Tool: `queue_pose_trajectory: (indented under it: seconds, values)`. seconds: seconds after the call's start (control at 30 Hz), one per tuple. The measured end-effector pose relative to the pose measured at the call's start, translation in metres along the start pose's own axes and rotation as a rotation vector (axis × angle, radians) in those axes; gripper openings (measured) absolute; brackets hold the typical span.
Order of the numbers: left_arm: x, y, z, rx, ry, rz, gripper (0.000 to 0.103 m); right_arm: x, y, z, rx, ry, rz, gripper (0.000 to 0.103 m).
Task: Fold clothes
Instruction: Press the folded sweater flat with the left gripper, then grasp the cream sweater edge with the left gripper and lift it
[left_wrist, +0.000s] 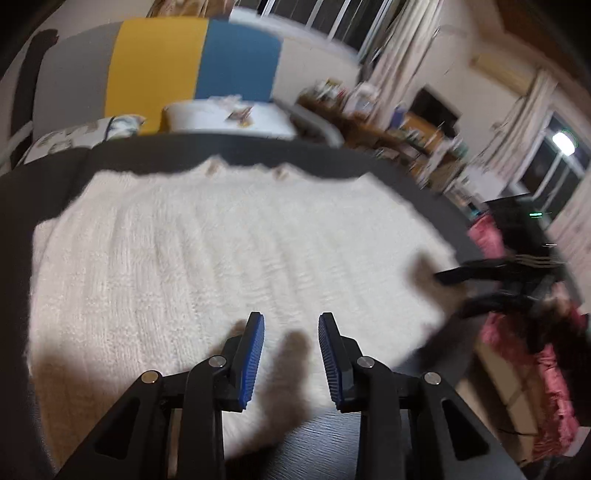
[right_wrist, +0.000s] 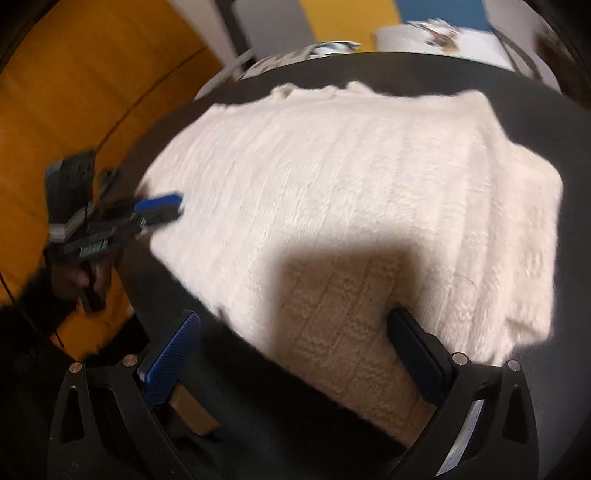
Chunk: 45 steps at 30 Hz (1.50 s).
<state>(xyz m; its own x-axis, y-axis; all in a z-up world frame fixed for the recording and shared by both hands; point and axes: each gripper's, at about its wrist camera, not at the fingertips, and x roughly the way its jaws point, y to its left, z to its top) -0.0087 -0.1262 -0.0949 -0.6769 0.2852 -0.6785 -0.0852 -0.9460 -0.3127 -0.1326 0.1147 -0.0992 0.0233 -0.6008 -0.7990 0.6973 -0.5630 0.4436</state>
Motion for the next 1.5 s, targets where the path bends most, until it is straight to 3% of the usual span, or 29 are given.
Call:
queue_pose_trajectory:
  seconds: [0.03,0.13,0.17,0.23,0.27,0.33,0.43,0.5,0.57,0.67,0.97,1.07,1.23,1.37,1.43,1.5]
  values:
    - [-0.007,-0.001,-0.002,0.010,-0.018,-0.004,0.032,-0.005,0.007,0.002,0.003,-0.018,-0.014,0.103]
    - [0.003,0.012,-0.019,-0.018,0.068,0.068,0.032,-0.012,0.043,0.010,-0.075,-0.099,0.018,0.103]
    - [-0.001,0.018,-0.025,-0.031,0.045,0.056,0.032,-0.009,0.054,0.014,-0.091,-0.110,0.022,0.103]
    - [-0.015,0.032,-0.029,-0.120,0.002,-0.019,0.032,0.007,0.069,0.019,-0.094,-0.101,0.009,0.103]
    - [-0.021,0.040,-0.030,-0.170,-0.015,-0.058,0.033,0.027,0.069,0.020,-0.056,-0.046,0.002,0.103]
    - [-0.044,0.067,-0.035,-0.297,-0.093,-0.100,0.036,0.041,0.063,0.019,-0.027,-0.030,-0.022,0.103]
    - [-0.069,0.122,-0.044,-0.484,-0.182,-0.099,0.041,0.043,0.055,0.017,0.010,-0.054,-0.032,0.103]
    - [-0.078,0.153,-0.050,-0.547,-0.189,-0.023,0.042,0.041,0.047,0.015,0.057,-0.093,-0.008,0.103]
    - [-0.080,0.172,-0.051,-0.580,-0.178,-0.012,0.043,0.041,0.042,0.013,0.085,-0.134,0.006,0.103]
    - [-0.073,0.193,-0.054,-0.629,-0.153,-0.077,0.045,0.044,0.045,0.010,0.076,-0.171,-0.026,0.103]
    - [-0.031,0.212,-0.033,-0.714,-0.055,-0.294,0.047,0.072,0.092,0.014,-0.118,-0.069,-0.289,0.103]
    - [-0.018,0.211,-0.021,-0.673,-0.022,-0.286,0.047,0.074,0.095,0.021,-0.119,-0.044,-0.301,0.103]
    - [-0.006,0.209,-0.011,-0.691,-0.006,-0.287,0.047,0.046,0.096,0.033,-0.097,-0.156,-0.271,0.103]
    - [-0.001,0.211,-0.007,-0.726,-0.010,-0.294,0.047,0.032,0.093,0.040,-0.111,-0.187,-0.312,0.103]
    - [0.001,0.211,-0.006,-0.747,-0.012,-0.316,0.047,0.028,0.081,0.044,-0.071,-0.200,-0.349,0.103]
    - [0.005,0.215,-0.009,-0.823,-0.025,-0.387,0.047,0.025,0.070,0.048,-0.031,-0.213,-0.386,0.103]
